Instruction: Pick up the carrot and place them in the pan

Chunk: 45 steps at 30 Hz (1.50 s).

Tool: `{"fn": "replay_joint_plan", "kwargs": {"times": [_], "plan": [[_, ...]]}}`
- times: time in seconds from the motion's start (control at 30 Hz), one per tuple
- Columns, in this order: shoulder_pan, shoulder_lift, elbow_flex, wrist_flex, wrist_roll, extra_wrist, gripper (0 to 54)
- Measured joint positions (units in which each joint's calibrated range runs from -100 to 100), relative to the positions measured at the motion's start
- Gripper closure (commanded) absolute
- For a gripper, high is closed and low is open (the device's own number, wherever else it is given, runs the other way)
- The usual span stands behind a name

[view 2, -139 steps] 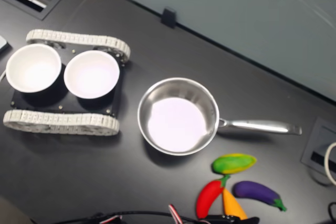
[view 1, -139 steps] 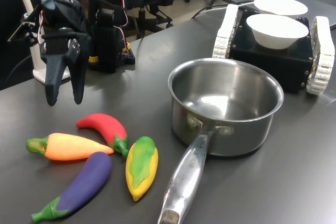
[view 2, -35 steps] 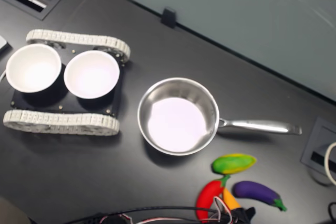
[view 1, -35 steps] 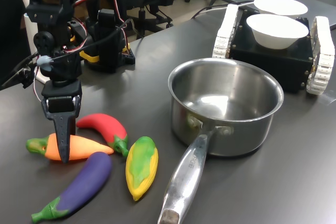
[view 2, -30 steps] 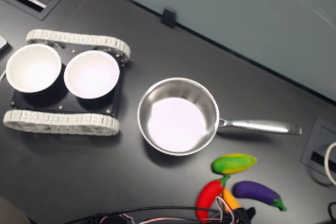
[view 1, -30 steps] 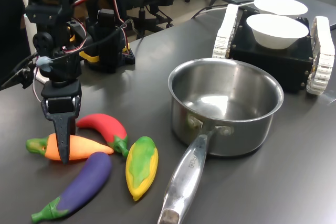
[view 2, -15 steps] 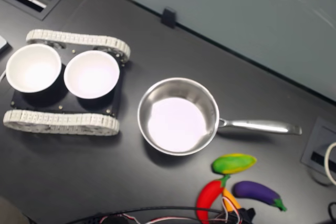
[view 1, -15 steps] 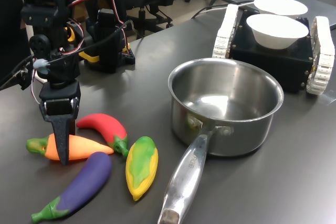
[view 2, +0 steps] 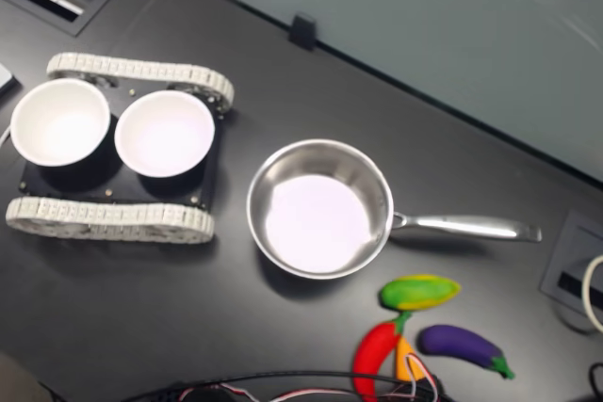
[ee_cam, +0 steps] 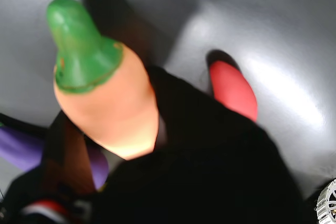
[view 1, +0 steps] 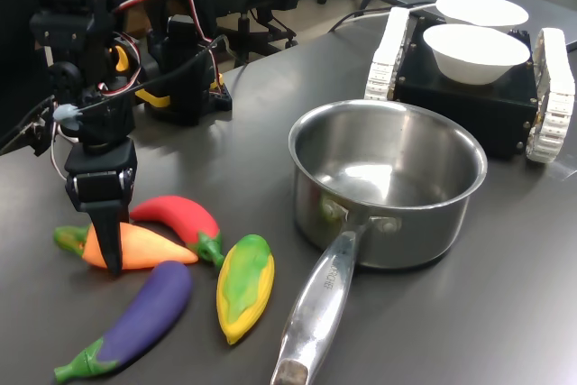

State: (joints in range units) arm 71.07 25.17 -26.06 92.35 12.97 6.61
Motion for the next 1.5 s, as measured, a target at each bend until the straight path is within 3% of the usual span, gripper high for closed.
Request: {"fn": "replay_joint_plan", "kwargs": {"times": [0.53, 1.03, 1.5], "plan": [[0.0, -0.6, -0.7, -0.1, 0.2, 0.0, 53.5], [0.8, -8.8, 10.6, -5.6, 0.0, -0.2, 53.5], [4.1, -21.3, 21.1, -7.9, -1.6, -3.3, 53.5]]}}
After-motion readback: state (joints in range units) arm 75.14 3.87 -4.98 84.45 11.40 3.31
